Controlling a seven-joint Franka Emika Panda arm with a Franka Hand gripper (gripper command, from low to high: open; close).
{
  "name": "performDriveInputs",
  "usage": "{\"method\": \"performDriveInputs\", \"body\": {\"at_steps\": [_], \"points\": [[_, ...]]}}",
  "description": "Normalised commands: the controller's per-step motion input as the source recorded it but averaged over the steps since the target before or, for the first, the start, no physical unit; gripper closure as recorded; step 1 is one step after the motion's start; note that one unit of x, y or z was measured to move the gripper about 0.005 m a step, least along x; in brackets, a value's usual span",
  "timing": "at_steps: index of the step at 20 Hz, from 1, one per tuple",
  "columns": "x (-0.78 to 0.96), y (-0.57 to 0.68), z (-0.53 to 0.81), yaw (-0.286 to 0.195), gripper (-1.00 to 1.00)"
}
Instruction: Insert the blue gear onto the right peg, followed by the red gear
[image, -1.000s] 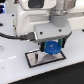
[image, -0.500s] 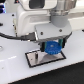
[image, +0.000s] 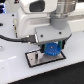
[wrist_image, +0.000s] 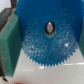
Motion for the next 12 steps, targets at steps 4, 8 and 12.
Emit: {"method": "performDriveInputs", "body": {"at_steps": [4, 8, 12], "points": [[0.17, 0.01, -0.14, 0.000, 1.00], [0.09, 0.01, -0.12, 0.000, 1.00], [0.00, 0.09, 0.05, 0.000, -1.00]]}}
